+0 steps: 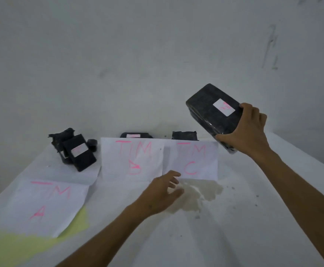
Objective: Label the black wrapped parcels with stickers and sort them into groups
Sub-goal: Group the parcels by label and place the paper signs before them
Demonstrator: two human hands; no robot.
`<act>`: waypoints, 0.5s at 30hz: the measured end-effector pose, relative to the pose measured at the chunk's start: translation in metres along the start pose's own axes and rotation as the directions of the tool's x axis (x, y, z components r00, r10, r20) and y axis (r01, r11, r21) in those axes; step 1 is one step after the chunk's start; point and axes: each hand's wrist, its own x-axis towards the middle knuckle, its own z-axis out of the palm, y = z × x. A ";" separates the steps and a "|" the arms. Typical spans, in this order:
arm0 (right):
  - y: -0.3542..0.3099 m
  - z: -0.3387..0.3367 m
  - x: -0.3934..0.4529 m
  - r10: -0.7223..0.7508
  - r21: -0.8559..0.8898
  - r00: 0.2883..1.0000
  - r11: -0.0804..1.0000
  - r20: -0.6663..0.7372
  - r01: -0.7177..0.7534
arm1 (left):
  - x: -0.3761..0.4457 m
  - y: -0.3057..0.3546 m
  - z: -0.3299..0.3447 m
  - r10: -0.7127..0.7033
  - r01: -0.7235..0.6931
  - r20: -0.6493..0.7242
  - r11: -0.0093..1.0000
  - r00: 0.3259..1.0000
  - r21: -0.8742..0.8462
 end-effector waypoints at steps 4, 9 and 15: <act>0.051 0.021 0.041 0.155 -0.163 0.987 0.976 0.050 -0.146 | 0.045 0.009 0.017 0.126 -0.121 -0.022 0.978 0.992 0.168; 0.096 0.060 0.064 0.358 -0.197 0.900 0.928 0.248 -0.315 | 0.110 0.029 -0.010 0.256 -0.192 -0.131 0.909 0.958 0.370; 0.113 0.108 0.060 0.442 -0.120 0.831 0.896 0.337 -0.427 | 0.152 0.025 -0.061 0.123 -0.045 -0.045 0.646 0.991 0.762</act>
